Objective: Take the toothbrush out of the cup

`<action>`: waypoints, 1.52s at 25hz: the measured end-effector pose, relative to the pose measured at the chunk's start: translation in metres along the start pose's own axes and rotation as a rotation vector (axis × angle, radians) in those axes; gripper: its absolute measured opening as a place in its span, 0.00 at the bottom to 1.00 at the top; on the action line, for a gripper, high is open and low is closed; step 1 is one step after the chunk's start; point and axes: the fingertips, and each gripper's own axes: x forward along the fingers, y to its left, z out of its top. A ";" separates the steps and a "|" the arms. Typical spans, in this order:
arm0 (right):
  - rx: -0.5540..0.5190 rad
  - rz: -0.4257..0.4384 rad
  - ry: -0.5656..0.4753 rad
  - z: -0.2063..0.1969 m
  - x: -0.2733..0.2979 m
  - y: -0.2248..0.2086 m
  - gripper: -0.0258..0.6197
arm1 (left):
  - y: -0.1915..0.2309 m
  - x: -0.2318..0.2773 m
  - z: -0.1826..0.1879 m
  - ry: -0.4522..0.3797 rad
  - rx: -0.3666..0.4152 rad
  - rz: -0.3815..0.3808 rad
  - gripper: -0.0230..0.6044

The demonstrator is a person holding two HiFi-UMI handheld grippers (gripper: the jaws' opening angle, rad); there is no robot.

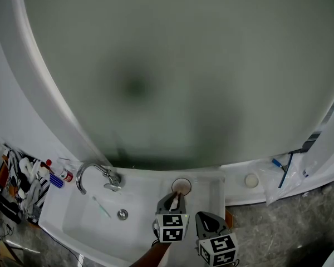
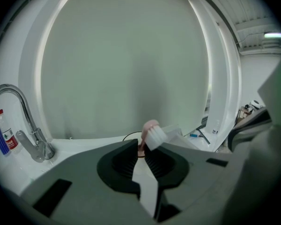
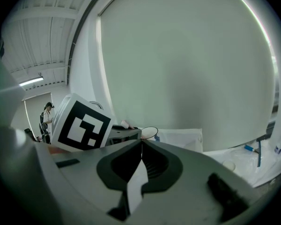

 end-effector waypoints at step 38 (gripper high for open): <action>-0.007 -0.070 -0.096 0.010 -0.034 0.049 0.06 | -0.007 -0.103 0.041 -0.210 -0.090 -0.116 0.12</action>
